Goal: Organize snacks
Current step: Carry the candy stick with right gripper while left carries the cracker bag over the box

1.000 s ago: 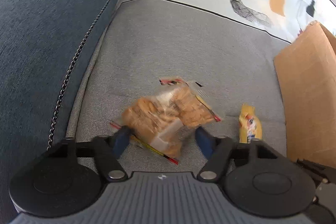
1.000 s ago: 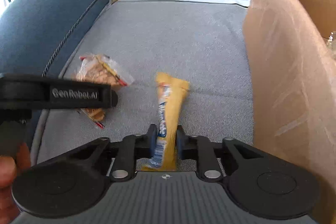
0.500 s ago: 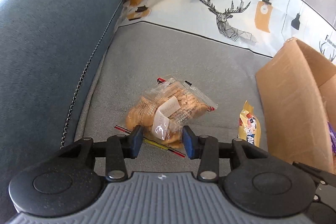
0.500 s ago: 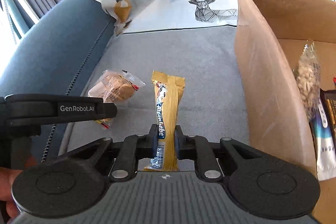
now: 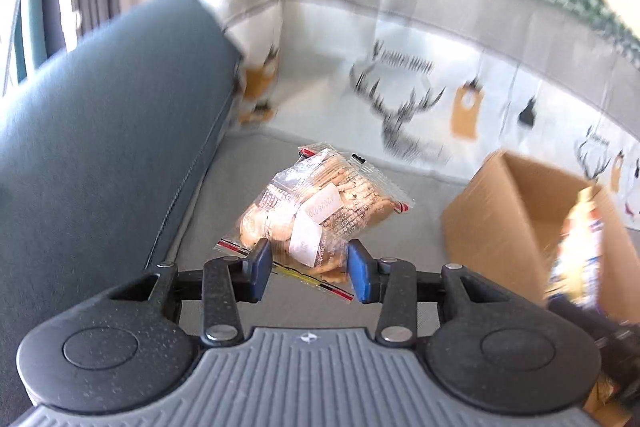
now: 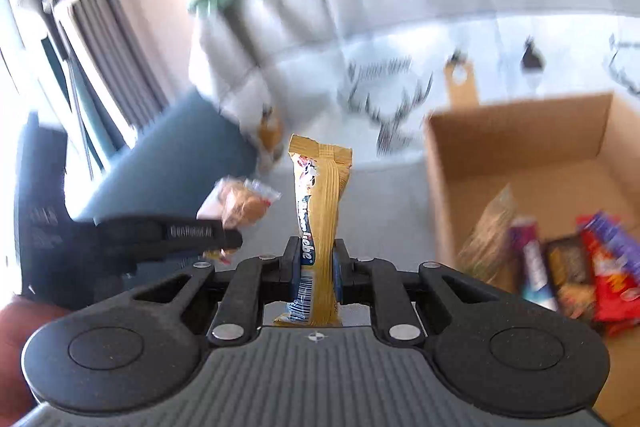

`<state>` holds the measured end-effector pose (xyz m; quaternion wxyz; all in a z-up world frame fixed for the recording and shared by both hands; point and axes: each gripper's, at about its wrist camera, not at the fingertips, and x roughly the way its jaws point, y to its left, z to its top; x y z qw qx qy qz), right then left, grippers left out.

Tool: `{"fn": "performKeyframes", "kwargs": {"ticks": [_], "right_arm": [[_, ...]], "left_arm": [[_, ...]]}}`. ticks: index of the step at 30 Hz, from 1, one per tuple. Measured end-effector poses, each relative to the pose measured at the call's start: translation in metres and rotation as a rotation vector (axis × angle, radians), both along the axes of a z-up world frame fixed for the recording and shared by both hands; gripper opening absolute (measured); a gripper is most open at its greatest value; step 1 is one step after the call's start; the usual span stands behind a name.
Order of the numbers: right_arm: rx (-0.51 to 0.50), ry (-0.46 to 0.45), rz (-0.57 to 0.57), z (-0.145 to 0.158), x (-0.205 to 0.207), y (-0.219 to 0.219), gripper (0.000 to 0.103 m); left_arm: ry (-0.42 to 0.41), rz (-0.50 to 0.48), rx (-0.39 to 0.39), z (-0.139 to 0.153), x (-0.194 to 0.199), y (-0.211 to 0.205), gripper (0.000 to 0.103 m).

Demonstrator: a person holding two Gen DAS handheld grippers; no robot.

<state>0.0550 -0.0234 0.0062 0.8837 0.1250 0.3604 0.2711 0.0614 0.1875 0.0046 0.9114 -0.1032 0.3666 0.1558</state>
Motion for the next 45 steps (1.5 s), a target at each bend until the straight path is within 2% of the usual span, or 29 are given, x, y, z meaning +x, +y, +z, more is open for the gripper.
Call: {"fn": "performKeyframes", "kwargs": {"ticks": [2,4,8,11,16,21,26,30,39,45], "right_arm": [[0.065,-0.011,-0.035,0.014,0.002,-0.027,0.016],[0.08,-0.071,-0.075,0.029,0.004,-0.054,0.016],[0.048,-0.214,-0.148,0.044,0.009,-0.104,0.016],[-0.014,-0.277,-0.213,0.034,0.018,-0.132,0.016],[-0.072,-0.206,-0.272,0.008,0.031,-0.162,0.016],[-0.133,-0.206,-0.307,-0.003,0.039,-0.176,0.016],[-0.149,-0.189,-0.346,-0.011,0.046,-0.193,0.016],[-0.144,-0.169,-0.367,-0.014,0.051,-0.198,0.016],[-0.169,-0.181,-0.357,-0.014,0.053,-0.186,0.016],[-0.178,-0.175,-0.354,-0.015,0.055,-0.183,0.016]], "left_arm": [[-0.053,-0.017,0.023,0.009,-0.002,-0.01,0.045],[-0.098,-0.032,0.027,0.015,-0.002,-0.02,0.045],[-0.175,-0.062,0.006,0.026,0.006,-0.04,0.045],[-0.222,-0.09,-0.003,0.031,0.017,-0.061,0.045],[-0.29,-0.171,-0.017,0.036,0.033,-0.107,0.045],[-0.326,-0.276,0.002,0.037,0.047,-0.159,0.045],[-0.333,-0.345,0.002,0.031,0.055,-0.193,0.045],[-0.324,-0.367,-0.022,0.025,0.059,-0.201,0.045],[-0.257,-0.347,-0.051,0.012,0.073,-0.208,0.045],[-0.261,-0.348,-0.06,0.013,0.073,-0.207,0.045]]}}
